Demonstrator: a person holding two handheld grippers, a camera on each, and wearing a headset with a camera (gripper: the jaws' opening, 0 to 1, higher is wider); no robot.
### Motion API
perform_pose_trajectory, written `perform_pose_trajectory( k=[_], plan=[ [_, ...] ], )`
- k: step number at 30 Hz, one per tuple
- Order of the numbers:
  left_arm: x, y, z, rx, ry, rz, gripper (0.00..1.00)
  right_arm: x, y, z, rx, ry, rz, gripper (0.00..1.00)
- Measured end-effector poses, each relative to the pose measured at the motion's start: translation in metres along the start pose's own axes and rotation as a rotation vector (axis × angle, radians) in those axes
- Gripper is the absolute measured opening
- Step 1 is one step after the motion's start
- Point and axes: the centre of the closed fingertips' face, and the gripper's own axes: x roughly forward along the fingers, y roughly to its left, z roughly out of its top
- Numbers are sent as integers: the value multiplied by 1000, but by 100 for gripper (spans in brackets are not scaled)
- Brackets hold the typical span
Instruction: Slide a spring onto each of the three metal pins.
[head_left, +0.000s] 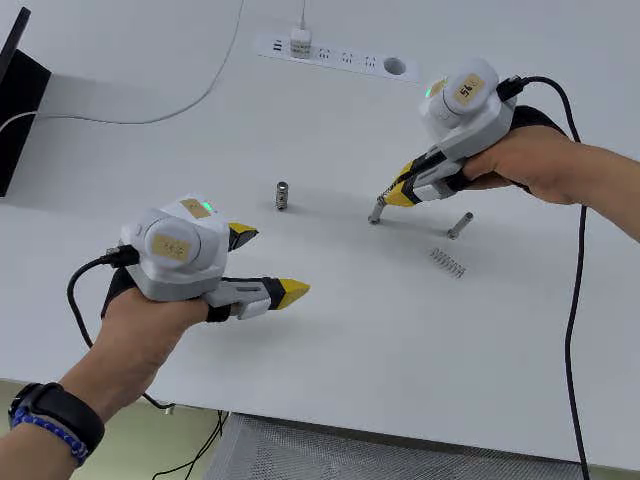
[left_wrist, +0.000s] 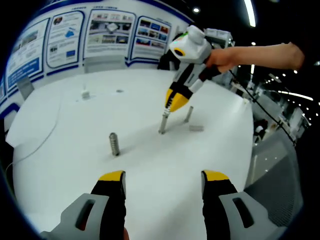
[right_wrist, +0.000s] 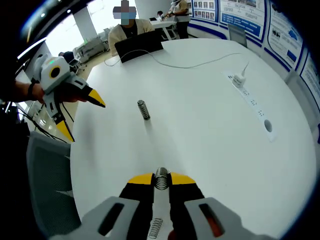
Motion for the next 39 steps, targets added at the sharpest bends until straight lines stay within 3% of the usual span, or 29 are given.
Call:
perform_pose_trajectory(
  k=[39],
  plan=[
    [-2,5,-6,-14,4,5,62,22,2,0,-34,16,7,12]
  ],
)
